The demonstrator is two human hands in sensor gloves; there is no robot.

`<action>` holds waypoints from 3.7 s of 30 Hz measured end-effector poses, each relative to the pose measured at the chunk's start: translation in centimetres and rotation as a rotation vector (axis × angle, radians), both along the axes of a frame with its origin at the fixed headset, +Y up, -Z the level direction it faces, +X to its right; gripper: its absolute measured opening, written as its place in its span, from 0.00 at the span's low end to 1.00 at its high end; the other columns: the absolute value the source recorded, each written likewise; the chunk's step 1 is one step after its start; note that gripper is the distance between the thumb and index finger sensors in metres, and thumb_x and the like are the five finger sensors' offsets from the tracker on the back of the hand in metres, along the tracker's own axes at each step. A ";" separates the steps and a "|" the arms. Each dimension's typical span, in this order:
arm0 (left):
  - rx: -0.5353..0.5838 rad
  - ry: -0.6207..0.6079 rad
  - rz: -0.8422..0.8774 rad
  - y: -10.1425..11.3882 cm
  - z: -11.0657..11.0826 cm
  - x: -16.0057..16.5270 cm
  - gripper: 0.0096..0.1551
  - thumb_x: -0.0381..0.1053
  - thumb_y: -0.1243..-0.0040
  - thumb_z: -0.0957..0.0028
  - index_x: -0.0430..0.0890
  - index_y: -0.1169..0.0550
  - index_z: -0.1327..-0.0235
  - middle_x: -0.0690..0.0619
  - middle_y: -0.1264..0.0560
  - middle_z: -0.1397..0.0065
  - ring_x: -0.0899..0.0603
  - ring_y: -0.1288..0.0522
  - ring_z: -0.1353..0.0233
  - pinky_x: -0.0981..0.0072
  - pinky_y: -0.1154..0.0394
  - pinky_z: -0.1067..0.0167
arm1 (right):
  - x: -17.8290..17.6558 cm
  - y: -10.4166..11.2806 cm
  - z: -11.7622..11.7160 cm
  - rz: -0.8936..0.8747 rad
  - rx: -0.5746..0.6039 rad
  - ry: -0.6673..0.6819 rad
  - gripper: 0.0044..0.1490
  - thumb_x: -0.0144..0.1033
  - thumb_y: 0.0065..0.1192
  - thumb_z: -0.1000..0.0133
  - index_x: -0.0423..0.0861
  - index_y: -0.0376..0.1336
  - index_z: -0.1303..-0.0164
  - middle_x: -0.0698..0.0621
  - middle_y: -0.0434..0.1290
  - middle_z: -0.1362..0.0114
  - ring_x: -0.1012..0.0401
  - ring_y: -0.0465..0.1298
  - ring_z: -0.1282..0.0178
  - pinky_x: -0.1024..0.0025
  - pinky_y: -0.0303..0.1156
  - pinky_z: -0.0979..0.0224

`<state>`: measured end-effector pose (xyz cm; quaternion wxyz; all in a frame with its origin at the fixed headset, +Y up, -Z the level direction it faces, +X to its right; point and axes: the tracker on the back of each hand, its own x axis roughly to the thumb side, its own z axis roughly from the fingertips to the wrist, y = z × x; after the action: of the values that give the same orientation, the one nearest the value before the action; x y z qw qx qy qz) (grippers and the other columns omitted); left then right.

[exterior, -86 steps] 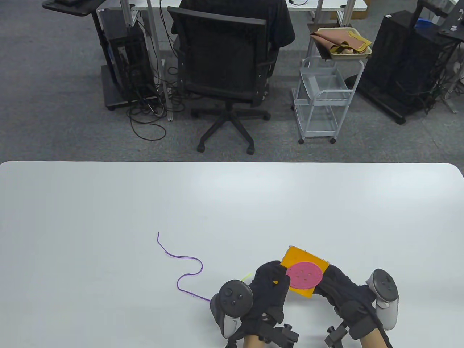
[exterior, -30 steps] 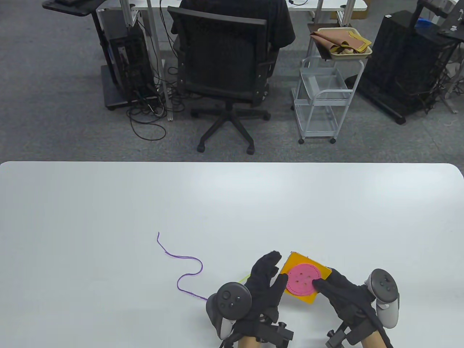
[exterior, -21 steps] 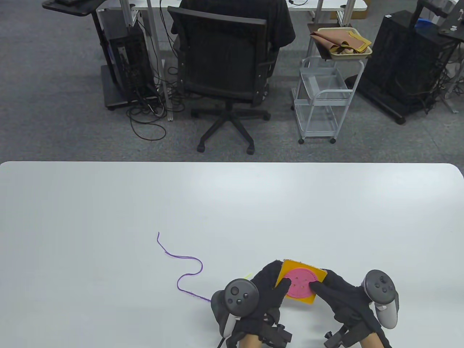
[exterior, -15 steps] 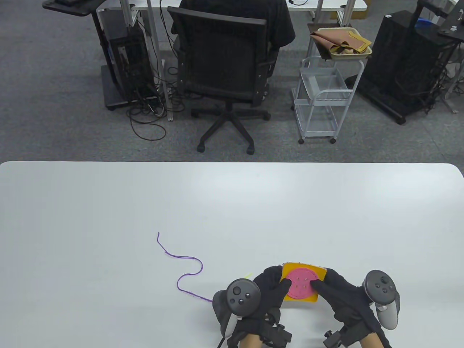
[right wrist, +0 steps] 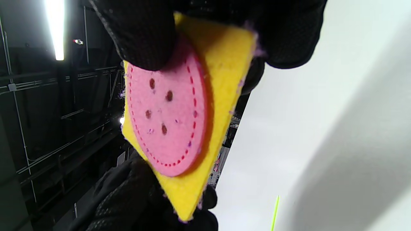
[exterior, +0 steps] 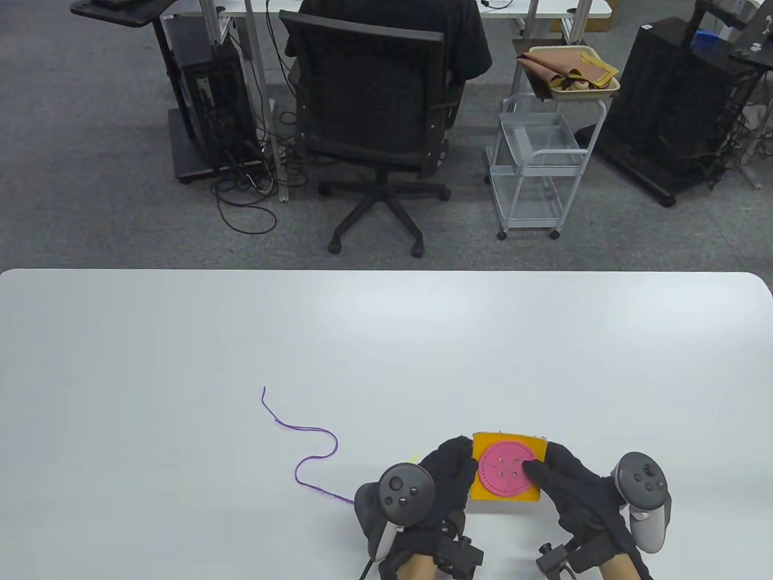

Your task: Sew button in X pattern

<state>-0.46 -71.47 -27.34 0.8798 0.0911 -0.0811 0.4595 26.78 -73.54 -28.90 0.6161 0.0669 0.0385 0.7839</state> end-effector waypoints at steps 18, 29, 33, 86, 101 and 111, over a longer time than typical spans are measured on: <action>-0.239 0.147 -0.620 -2.0 -2.9 -3.7 0.28 0.48 0.35 0.49 0.46 0.24 0.34 0.42 0.27 0.28 0.33 0.27 0.30 0.37 0.33 0.34 | 0.7 -0.1 -0.1 -0.031 -0.038 -0.049 0.24 0.42 0.59 0.42 0.52 0.63 0.36 0.47 0.77 0.37 0.56 0.76 0.39 0.49 0.66 0.22; -0.396 0.139 -0.855 -4.6 -4.0 -2.7 0.30 0.48 0.34 0.50 0.45 0.25 0.33 0.40 0.30 0.27 0.32 0.29 0.29 0.36 0.34 0.34 | 0.8 -0.1 -0.1 -0.030 -0.044 -0.050 0.24 0.42 0.59 0.42 0.52 0.63 0.36 0.47 0.76 0.37 0.56 0.75 0.38 0.49 0.66 0.22; -0.443 0.149 -0.895 -5.1 -4.1 -2.6 0.31 0.50 0.34 0.50 0.45 0.25 0.32 0.38 0.33 0.26 0.31 0.31 0.29 0.34 0.36 0.34 | 0.8 -0.1 -0.1 -0.030 -0.046 -0.049 0.24 0.42 0.59 0.42 0.52 0.63 0.36 0.47 0.76 0.37 0.55 0.75 0.38 0.49 0.66 0.22; -0.426 0.199 -0.638 -3.4 -2.7 -4.7 0.19 0.46 0.41 0.47 0.47 0.26 0.44 0.47 0.14 0.44 0.42 0.12 0.48 0.45 0.17 0.51 | 0.9 -0.4 -0.2 -0.053 -0.084 -0.065 0.24 0.43 0.58 0.42 0.52 0.62 0.35 0.47 0.75 0.36 0.55 0.74 0.38 0.48 0.65 0.22; -0.257 0.198 -0.283 -2.4 -2.0 -5.4 0.20 0.43 0.40 0.48 0.50 0.23 0.42 0.51 0.14 0.47 0.46 0.13 0.53 0.49 0.18 0.53 | 1.0 -0.3 -0.3 -0.110 -0.114 -0.047 0.25 0.42 0.53 0.40 0.49 0.59 0.33 0.46 0.75 0.36 0.54 0.75 0.38 0.47 0.66 0.23; -0.197 0.087 0.117 -1.7 -1.3 -5.5 0.20 0.44 0.39 0.49 0.47 0.21 0.43 0.50 0.14 0.46 0.45 0.13 0.51 0.48 0.18 0.52 | 1.0 -1.0 -0.5 -0.309 -0.210 0.021 0.27 0.42 0.45 0.38 0.46 0.56 0.31 0.48 0.76 0.43 0.57 0.75 0.44 0.49 0.67 0.26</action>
<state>-5.99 -73.21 -28.68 0.8589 0.0286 0.0081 0.5113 27.82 -74.52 -29.42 0.7323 0.0156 0.1159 0.6708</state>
